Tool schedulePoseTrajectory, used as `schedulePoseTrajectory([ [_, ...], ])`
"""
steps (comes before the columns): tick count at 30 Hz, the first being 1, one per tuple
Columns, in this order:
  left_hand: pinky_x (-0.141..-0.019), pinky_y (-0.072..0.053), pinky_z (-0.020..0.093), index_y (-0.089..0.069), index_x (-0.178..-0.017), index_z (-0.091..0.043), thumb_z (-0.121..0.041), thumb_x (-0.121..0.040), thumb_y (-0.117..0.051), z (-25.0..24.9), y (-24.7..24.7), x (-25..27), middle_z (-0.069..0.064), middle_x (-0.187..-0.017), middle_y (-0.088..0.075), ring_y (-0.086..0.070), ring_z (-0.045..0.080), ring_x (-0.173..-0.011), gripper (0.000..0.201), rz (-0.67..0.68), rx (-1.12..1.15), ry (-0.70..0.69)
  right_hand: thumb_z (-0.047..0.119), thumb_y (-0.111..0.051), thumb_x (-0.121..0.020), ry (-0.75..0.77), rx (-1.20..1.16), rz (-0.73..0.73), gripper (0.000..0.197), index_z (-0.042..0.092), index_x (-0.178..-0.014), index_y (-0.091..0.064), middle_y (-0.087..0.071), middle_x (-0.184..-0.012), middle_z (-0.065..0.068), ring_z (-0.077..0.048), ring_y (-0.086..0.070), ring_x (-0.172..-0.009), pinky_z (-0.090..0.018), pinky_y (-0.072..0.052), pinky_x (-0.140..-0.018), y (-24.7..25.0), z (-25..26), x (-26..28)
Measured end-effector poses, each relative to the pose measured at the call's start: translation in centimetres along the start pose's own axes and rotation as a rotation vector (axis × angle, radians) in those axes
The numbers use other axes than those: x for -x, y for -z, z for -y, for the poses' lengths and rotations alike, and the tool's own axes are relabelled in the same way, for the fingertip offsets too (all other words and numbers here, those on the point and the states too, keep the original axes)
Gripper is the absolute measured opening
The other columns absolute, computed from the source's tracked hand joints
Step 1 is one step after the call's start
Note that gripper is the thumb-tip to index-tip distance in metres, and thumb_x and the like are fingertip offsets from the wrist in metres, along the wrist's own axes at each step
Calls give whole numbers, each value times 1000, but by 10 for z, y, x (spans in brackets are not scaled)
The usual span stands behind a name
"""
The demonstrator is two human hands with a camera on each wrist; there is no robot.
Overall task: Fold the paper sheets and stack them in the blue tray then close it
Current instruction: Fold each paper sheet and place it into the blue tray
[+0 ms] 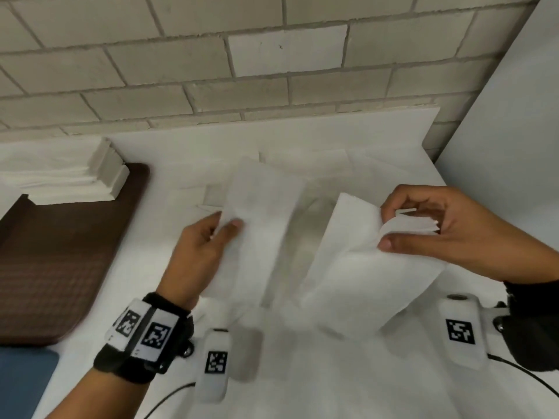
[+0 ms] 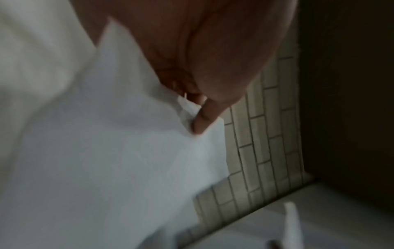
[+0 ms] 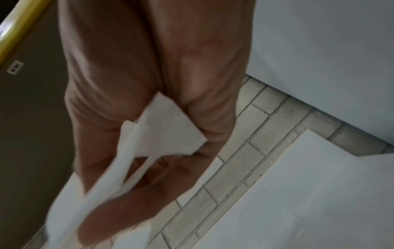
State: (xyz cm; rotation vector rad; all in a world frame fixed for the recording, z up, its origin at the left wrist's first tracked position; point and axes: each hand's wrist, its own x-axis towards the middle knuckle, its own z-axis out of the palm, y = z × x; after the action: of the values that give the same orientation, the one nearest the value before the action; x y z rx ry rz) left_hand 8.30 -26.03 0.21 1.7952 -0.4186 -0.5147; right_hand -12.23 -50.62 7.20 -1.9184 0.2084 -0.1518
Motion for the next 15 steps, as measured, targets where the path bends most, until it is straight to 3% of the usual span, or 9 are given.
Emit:
schedulePoseTrajectory([
  [2, -77, -56, 25, -71, -107, -20, -30, -102, -59, -1, 2, -4, -7, -97, -77, -72, 10, -90, 16, -91, -213, -152, 20, -78, -74, 16, 37, 150, 17, 14, -86, -68, -69, -88, 1, -19, -67, -91, -30, -50, -90, -6, 8, 0],
  [4, -77, -54, 16, -68, -111, -19, -16, -104, -53, -7, -14, 4, -9, -100, -77, -72, 6, -92, 17, 43, -97, -197, 20, -78, -77, 25, 85, 265, 18, 12, -90, -68, -69, -91, 2, -19, -66, -95, -35, -49, -96, -14, 11, -5],
  [6, -89, -55, 22, -69, -118, -16, -8, -103, -51, -13, -36, 19, -3, -113, -77, -72, 13, -106, 25, 263, 121, -150, 20, -78, -79, 33, 123, 226, 18, 13, -93, -68, -69, -93, 2, -21, -66, -97, -46, -47, -99, -21, 11, -15],
  [8, -101, -53, 33, -71, -123, -18, -14, -100, -47, -12, -51, 30, 3, -125, -73, -67, 21, -119, 34, 392, 289, -113, 22, -78, -79, 23, 142, 114, 18, 15, -94, -69, -68, -95, 0, -24, -65, -97, -54, -45, -96, -22, 9, -25],
  [10, -98, -55, 34, -71, -124, -18, -30, -98, -45, -13, -57, 38, 8, -128, -71, -66, 24, -121, 40, 454, 501, 14, 23, -78, -79, 16, 152, 52, 19, 16, -93, -69, -68, -95, 0, -22, -65, -93, -48, -48, -92, -20, 8, -29],
  [12, -94, -56, 31, -70, -128, -20, -48, -97, -51, -12, -58, 43, 6, -129, -71, -66, 22, -121, 45, 469, 562, 41, 25, -79, -78, 14, 158, 39, 19, 18, -93, -69, -68, -94, 2, -15, -65, -86, -36, -50, -81, -18, 6, -30],
  [13, -94, -56, 33, -68, -130, -21, -48, -96, -58, -11, -59, 44, 4, -129, -71, -67, 22, -121, 44, 461, 480, 3, 27, -79, -77, 8, 168, 37, 20, 20, -92, -69, -67, -93, 3, -11, -64, -83, -29, -49, -76, -19, 6, -30],
  [15, -93, -57, 39, -67, -128, -22, -33, -95, -66, -8, -61, 44, 1, -125, -73, -70, 22, -115, 35, 439, 296, -66, 32, -82, -73, 1, 201, 8, 26, 24, -94, -67, -66, -95, 7, -5, -62, -83, -24, -47, -75, -24, 6, -32],
])
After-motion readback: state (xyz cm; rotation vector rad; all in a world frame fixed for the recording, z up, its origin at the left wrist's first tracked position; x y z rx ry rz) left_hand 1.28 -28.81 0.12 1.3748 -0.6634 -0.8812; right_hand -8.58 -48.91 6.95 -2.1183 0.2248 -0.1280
